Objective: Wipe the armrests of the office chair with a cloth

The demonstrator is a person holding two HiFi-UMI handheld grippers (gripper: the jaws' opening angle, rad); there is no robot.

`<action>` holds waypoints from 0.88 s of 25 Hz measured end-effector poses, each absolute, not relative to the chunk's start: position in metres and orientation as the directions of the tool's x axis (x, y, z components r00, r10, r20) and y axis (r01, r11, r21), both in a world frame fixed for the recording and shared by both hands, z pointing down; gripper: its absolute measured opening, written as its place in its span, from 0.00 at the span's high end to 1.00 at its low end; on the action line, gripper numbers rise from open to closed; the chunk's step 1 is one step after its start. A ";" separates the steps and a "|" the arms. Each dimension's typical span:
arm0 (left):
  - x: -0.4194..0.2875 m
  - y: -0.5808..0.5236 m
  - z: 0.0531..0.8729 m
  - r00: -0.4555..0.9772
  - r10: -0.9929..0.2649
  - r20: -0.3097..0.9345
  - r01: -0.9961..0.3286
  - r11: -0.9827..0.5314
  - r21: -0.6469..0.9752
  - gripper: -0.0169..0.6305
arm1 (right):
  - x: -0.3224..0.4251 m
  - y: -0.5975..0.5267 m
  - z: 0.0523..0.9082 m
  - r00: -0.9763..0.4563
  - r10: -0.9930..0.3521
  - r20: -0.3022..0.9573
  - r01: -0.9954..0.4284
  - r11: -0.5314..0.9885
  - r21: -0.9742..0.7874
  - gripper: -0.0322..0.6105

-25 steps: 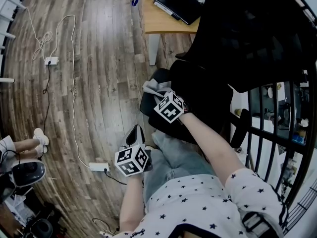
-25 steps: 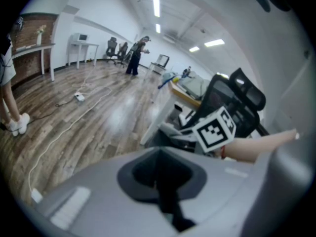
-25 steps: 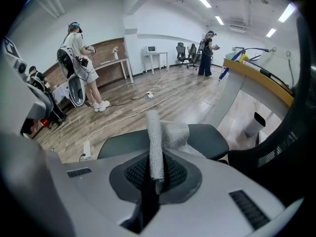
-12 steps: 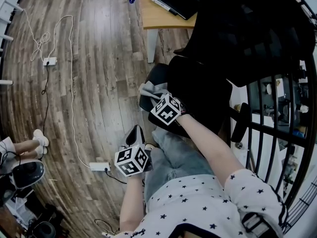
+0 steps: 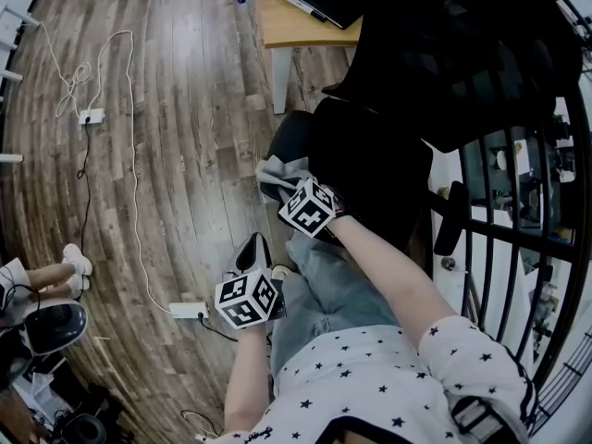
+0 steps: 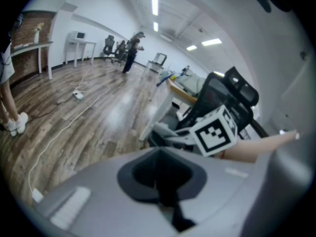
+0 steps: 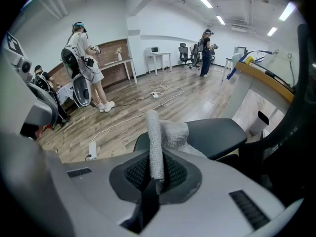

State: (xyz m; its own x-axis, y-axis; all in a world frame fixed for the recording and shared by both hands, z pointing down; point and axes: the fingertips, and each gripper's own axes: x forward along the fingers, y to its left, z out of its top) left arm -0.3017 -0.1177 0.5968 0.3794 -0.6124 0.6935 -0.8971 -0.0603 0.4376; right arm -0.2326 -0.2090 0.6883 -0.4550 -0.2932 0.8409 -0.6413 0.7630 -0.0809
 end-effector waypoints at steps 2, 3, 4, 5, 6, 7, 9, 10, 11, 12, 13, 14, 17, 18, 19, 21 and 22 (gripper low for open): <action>-0.303 -0.114 0.596 0.379 -0.613 0.693 -0.897 -0.061 0.437 0.96 | -0.234 -0.205 0.688 -0.455 -0.293 0.841 -0.642 0.762 -0.082 0.91; -0.304 -0.112 0.596 0.380 -0.612 0.694 -0.897 -0.062 0.437 0.96 | -0.234 -0.203 0.687 -0.454 -0.294 0.841 -0.643 0.761 -0.081 0.91; -0.306 -0.110 0.596 0.379 -0.612 0.694 -0.898 -0.061 0.437 0.96 | -0.235 -0.201 0.687 -0.454 -0.294 0.841 -0.644 0.760 -0.082 0.91; -0.307 -0.108 0.596 0.379 -0.612 0.694 -0.898 -0.061 0.436 0.96 | -0.236 -0.199 0.687 -0.454 -0.295 0.841 -0.645 0.760 -0.082 0.91; -0.308 -0.106 0.597 0.379 -0.612 0.694 -0.898 -0.061 0.436 0.96 | -0.237 -0.197 0.687 -0.455 -0.295 0.840 -0.645 0.759 -0.082 0.91; -0.309 -0.104 0.597 0.378 -0.612 0.694 -0.898 -0.060 0.436 0.96 | -0.238 -0.195 0.688 -0.455 -0.295 0.840 -0.645 0.759 -0.083 0.91; -0.310 -0.099 0.597 0.379 -0.611 0.695 -0.898 -0.061 0.436 0.96 | -0.240 -0.190 0.688 -0.455 -0.294 0.841 -0.646 0.759 -0.084 0.91; -0.310 -0.097 0.597 0.380 -0.610 0.695 -0.898 -0.062 0.436 0.96 | -0.240 -0.188 0.687 -0.454 -0.293 0.841 -0.646 0.759 -0.084 0.91; -0.311 -0.095 0.597 0.380 -0.610 0.695 -0.898 -0.063 0.436 0.96 | -0.241 -0.186 0.687 -0.454 -0.293 0.841 -0.646 0.759 -0.085 0.91; -0.312 -0.093 0.597 0.381 -0.610 0.695 -0.898 -0.064 0.436 0.96 | -0.242 -0.184 0.687 -0.454 -0.294 0.841 -0.646 0.759 -0.084 0.91; -0.312 -0.091 0.596 0.382 -0.610 0.694 -0.898 -0.065 0.436 0.96 | -0.243 -0.183 0.687 -0.454 -0.295 0.841 -0.647 0.758 -0.083 0.91; -0.313 -0.090 0.596 0.382 -0.611 0.693 -0.897 -0.066 0.436 0.96 | -0.243 -0.181 0.686 -0.453 -0.297 0.841 -0.649 0.756 -0.083 0.91; -0.315 -0.084 0.595 0.383 -0.612 0.692 -0.897 -0.068 0.437 0.96 | -0.244 -0.178 0.687 -0.448 -0.304 0.841 -0.657 0.749 -0.079 0.91; -0.316 -0.082 0.595 0.383 -0.613 0.692 -0.897 -0.067 0.437 0.96 | -0.244 -0.178 0.687 -0.446 -0.306 0.841 -0.660 0.748 -0.078 0.91; -0.318 -0.081 0.596 0.382 -0.613 0.692 -0.897 -0.066 0.437 0.96 | -0.244 -0.177 0.687 -0.445 -0.308 0.841 -0.662 0.746 -0.077 0.91; -0.321 -0.077 0.596 0.379 -0.613 0.693 -0.898 -0.064 0.435 0.96 | -0.245 -0.175 0.687 -0.442 -0.312 0.841 -0.666 0.742 -0.075 0.91; -0.322 -0.075 0.596 0.378 -0.614 0.693 -0.899 -0.063 0.434 0.96 | -0.245 -0.174 0.687 -0.441 -0.313 0.841 -0.667 0.741 -0.074 0.91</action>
